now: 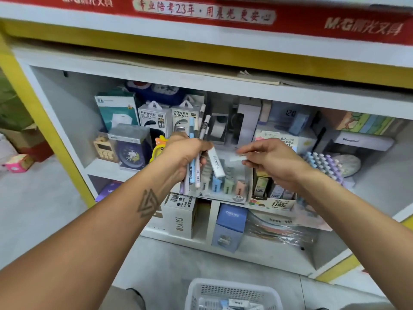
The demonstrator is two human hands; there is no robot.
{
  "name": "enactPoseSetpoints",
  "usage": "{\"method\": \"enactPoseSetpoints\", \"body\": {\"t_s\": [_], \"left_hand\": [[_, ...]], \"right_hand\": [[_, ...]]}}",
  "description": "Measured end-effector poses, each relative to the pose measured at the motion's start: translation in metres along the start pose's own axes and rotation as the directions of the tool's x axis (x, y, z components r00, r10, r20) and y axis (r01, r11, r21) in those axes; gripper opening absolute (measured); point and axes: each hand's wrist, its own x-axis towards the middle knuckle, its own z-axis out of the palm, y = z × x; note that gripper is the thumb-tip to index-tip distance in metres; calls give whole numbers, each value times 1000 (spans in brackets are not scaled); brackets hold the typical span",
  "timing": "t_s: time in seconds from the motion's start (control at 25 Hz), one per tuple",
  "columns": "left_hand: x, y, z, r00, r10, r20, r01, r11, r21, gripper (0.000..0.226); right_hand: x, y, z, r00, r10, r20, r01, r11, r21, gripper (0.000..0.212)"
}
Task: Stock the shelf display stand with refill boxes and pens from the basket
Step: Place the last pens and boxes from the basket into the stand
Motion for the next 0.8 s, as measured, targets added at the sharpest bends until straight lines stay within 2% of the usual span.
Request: {"method": "enactPoseSetpoints", "body": {"t_s": [0.08, 0.16, 0.28, 0.44, 0.6, 0.68, 0.8], "left_hand": [[4, 4, -8, 1000, -7, -15, 7, 1000, 5, 37], [8, 7, -15, 1000, -8, -11, 8, 1000, 18, 45], [10, 7, -24, 999, -13, -34, 15, 999, 40, 43], [11, 8, -32, 998, -25, -60, 29, 998, 62, 27], [9, 9, -36, 997, -27, -73, 33, 996, 84, 17], [9, 8, -36, 997, -28, -73, 34, 996, 83, 17], [11, 8, -37, 997, -29, -77, 35, 996, 84, 20]], "right_hand": [[12, -3, 4, 987, -154, -54, 126, 929, -347, 17], [22, -8, 8, 968, -240, -77, 175, 859, -481, 21], [38, -13, 14, 952, -290, -98, 200, 832, -518, 23], [63, -14, 20, 951, -290, -108, 169, 778, -605, 21], [84, -7, 27, 912, -410, -35, 200, 516, -833, 25], [92, -1, 35, 912, -409, -29, 209, 526, -824, 17], [103, 9, 49, 938, -345, -33, 200, 616, -762, 15]]}}
